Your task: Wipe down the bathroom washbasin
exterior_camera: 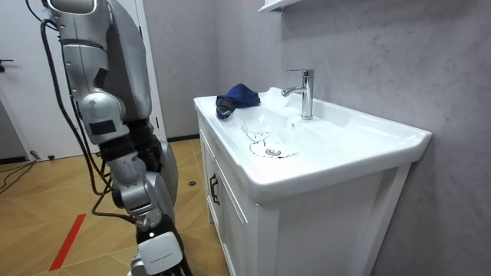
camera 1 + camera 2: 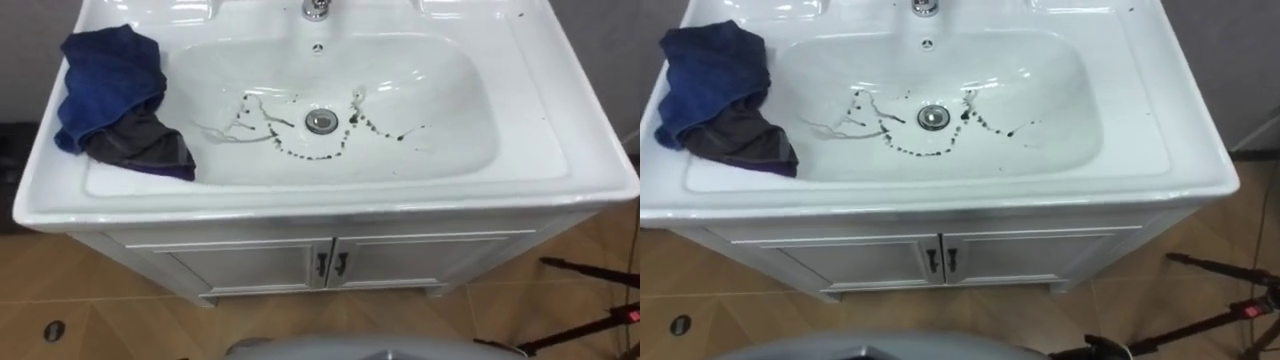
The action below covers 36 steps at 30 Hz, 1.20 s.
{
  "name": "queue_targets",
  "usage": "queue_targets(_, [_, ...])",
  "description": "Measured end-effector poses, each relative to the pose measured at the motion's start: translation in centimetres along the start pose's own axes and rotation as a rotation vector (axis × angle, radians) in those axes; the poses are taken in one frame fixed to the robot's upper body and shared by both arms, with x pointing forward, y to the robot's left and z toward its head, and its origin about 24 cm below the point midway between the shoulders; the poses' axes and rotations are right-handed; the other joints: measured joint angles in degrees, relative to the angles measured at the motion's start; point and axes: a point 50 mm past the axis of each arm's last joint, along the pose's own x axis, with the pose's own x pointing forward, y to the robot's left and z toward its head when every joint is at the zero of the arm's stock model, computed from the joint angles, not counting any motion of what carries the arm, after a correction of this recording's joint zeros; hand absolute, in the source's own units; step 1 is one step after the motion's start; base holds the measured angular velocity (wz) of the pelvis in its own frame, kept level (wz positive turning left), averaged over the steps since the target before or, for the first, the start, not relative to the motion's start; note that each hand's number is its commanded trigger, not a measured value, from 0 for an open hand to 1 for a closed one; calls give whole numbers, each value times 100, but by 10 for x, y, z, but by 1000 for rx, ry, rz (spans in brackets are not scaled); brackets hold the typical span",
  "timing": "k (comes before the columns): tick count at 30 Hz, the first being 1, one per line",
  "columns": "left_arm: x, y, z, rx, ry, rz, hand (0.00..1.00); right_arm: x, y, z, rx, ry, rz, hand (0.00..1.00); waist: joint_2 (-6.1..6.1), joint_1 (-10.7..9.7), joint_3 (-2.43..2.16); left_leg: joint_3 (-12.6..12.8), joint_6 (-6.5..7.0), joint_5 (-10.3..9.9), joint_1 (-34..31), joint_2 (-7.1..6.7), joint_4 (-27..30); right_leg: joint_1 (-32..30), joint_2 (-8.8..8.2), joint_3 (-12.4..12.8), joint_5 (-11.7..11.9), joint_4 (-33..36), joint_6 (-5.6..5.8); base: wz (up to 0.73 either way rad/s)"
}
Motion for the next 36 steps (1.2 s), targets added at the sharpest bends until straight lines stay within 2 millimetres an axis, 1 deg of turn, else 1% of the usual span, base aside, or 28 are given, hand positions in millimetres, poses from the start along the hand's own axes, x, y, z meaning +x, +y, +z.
queue_targets(1, [0,3,6,-38,-18,32,0,0,-2,0,-4,0,-5,0,9,32,2,-70,1,1,-5,-12,3,19,-8,-49,-5,-4,3,23])
queue_targets(2, [0,5,9,-53,-31,48,0,0,-3,1,-6,-1,-8,0,18,58,1,-78,1,1,-2,-13,5,25,-8,-52,-7,-4,3,13])
queue_targets(3, [-1,9,17,-95,-63,79,0,0,-4,1,-22,-5,-11,0,37,117,3,-81,0,1,2,-13,3,33,-10,-61,-8,-8,4,8])
queue_targets(4, [-2,12,28,-139,-111,109,0,0,-4,2,-43,-10,-12,0,44,135,3,-125,-2,4,-14,-18,3,38,-16,-102,-10,-11,2,10])
queue_targets(5, [-3,14,33,-160,-136,124,0,0,-5,3,-51,-12,-14,0,57,157,0,-144,-2,5,-29,-21,7,41,-20,-124,-11,-11,1,14])
queue_targets(7, [-9,18,60,-246,-252,176,0,-1,-7,3,-54,-20,-23,0,95,213,-10,-223,-2,5,-51,-41,21,69,-41,-211,-38,-6,3,16])
queue_targets(8, [-12,19,68,-272,-287,185,0,-1,-7,4,-51,-26,-23,0,100,229,-9,-234,-2,5,-58,-46,25,66,-47,-221,-48,-2,3,12])
queue_targets(9, [-18,20,83,-317,-357,201,0,-1,-9,6,-49,-42,-26,0,131,289,-12,-236,-2,5,-55,-47,23,60,-50,-226,-50,-3,2,5])
queue_targets(10, [-26,22,95,-358,-421,216,0,-1,-11,9,-39,-56,-30,0,162,302,-23,-242,1,7,-40,-52,21,60,-55,-236,-50,-5,3,0])
queue_targets(12, [-36,25,111,-417,-503,238,0,-2,-13,14,-38,-79,-35,0,206,302,-37,-277,12,14,-39,-66,15,64,-62,-252,-54,-4,9,5])
queue_targets(13, [-39,25,116,-436,-526,244,0,-2,-14,15,-38,-86,-37,0,217,292,-37,-295,14,15,-45,-71,16,65,-68,-273,-57,-4,12,10])
queue_targets(14, [-45,27,126,-467,-563,257,0,-2,-14,17,-40,-100,-38,0,238,290,-38,-324,14,17,-58,-77,22,66,-74,-308,-64,-3,14,13])
queue_targets(15, [-52,29,137,-491,-611,266,0,-2,-15,17,-39,-105,-40,0,238,262,-37,-371,14,17,-82,-90,57,61,-83,-324,-79,7,15,12])
queue_targets(16, [-60,31,149,-493,-682,281,0,-2,-15,17,-41,-105,-41,0,234,287,-36,-377,14,17,-91,-94,69,55,-91,-334,-89,16,15,8])
queue_targets(19, [-76,37,170,-537,-808,300,0,-3,-16,18,-31,-112,-36,0,235,290,-36,-371,14,17,-122,-96,71,25,-91,-330,-96,11,18,-1])
queue_targets(21, [-91,44,185,-608,-888,304,0,-3,-17,16,-29,-109,-28,0,237,267,-38,-371,14,17,-128,-101,73,3,-90,-294,-95,15,19,-7])
queue_targets(23, [-98,47,194,-627,-936,303,0,-3,-17,12,-35,-104,-29,0,240,260,-36,-372,14,17,-119,-101,74,-1,-84,-261,-95,14,19,-9])
queue_targets(27, [-116,50,208,-683,-1018,286,0,-5,-21,5,-57,-99,-45,0,247,135,-32,-362,14,17,-115,-106,85,2,-83,-241,-93,18,22,-3])
queue_targets(28, [-120,50,212,-695,-1039,279,0,-5,-22,1,-60,-94,-48,0,263,111,-22,-356,14,17,-78,-102,84,22,-77,-211,-92,15,22,-8])
queue_targets(31, [-128,51,220,-686,-1101,284,0,-6,-25,0,-41,-98,-56,0,318,22,5,-343,14,17,-38,-99,79,45,-72,-172,-92,4,21,-7])
queue_targets(33, [-134,53,223,-696,-1135,277,0,-6,-26,0,-32,-100,-59,0,342,-54,9,-300,14,17,-38,-93,63,20,-68,-148,-93,11,20,-5])
queue_targets(36, [-138,53,226,-693,-1172,279,0,-6,-28,-2,-30,-99,-56,0,393,-99,10,-225,14,17,-27,-80,55,-24,-55,-57,-93,87,20,-13])
